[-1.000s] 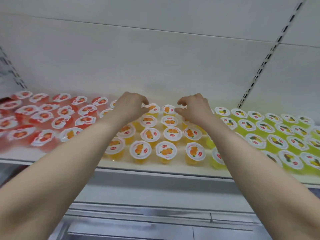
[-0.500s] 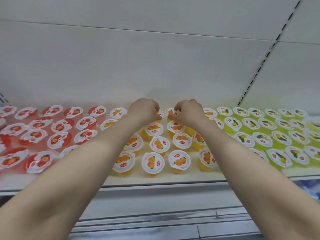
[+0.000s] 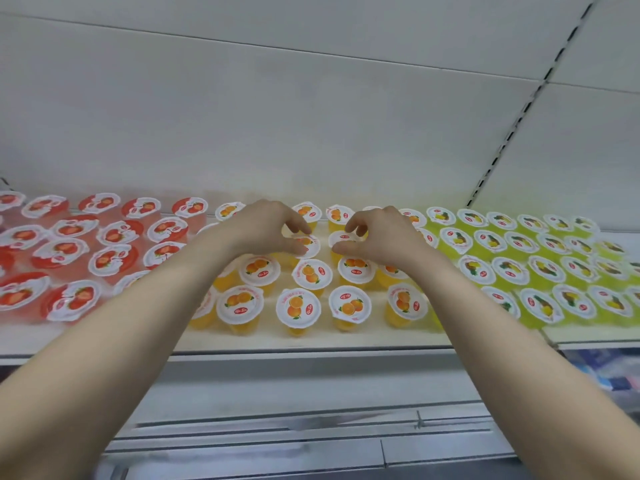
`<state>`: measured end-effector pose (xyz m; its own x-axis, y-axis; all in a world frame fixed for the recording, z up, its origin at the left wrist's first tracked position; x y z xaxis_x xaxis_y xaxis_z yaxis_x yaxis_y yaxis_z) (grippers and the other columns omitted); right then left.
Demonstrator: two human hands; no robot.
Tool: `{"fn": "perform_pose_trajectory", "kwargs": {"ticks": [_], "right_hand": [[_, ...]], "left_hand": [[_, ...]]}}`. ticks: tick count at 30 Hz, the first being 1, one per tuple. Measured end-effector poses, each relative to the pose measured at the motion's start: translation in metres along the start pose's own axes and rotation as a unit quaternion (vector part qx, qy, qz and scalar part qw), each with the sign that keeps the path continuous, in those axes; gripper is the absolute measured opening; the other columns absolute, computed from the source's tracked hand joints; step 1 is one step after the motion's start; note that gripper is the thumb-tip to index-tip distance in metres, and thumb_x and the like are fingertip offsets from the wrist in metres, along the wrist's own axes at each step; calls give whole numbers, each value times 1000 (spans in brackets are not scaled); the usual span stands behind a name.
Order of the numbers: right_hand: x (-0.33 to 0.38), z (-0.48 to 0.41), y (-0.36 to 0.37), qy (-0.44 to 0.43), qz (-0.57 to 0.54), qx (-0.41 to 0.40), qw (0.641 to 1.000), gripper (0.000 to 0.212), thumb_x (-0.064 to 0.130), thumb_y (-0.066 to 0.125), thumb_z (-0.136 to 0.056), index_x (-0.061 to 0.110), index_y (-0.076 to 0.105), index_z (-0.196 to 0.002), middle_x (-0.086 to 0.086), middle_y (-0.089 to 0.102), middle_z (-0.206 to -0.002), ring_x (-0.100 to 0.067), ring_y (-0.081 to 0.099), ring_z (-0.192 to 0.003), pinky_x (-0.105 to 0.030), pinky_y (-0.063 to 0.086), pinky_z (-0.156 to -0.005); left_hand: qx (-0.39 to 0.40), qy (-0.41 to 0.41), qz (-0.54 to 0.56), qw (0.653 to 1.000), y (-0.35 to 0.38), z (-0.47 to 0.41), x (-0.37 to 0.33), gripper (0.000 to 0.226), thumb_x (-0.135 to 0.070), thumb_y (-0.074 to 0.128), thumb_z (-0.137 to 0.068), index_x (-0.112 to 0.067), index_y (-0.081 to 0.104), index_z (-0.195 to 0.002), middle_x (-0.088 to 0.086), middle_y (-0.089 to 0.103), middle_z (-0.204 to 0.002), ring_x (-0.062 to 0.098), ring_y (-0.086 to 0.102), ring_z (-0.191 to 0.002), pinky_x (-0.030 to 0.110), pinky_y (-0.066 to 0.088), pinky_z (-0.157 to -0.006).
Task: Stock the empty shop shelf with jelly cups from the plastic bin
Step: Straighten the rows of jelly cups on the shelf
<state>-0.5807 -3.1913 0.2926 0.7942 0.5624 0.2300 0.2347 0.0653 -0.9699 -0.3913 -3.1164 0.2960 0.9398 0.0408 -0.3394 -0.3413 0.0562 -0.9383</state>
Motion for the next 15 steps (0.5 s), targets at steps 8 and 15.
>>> {"fn": "perform_pose_trajectory", "kwargs": {"ticks": [8,15], "right_hand": [[4,2,11,31,3,-30,999,44,57,64,-78,27,68,-110,0,68,-103,-23,54,-108,-40,50,-85],[1,24,1,17,-36,-72,997,33,47,63,-87,24,68,-111,3,68,-104,-22,52,-109,-35,45,-82]], "left_hand": [[-17,11,-8,1000,9,9,-4,39,-37,66,-90,-33,61,-129,-7,58,-134,16,53,-115,24,38,-84],[-115,14,-56,992,17,11,-5,36,-38,62,-92,-28,64,-126,2,60,-131,25,54,-116,37,44,-92]]}}
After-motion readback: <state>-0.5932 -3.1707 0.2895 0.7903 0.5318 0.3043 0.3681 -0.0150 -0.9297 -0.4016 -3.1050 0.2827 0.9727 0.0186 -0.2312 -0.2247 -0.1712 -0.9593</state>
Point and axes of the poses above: each hand's wrist, its own z-axis away from the middle knuckle, its own y-axis out of the palm, x = y × z, the point moved 3 cm from there along -z, towards the middle knuckle
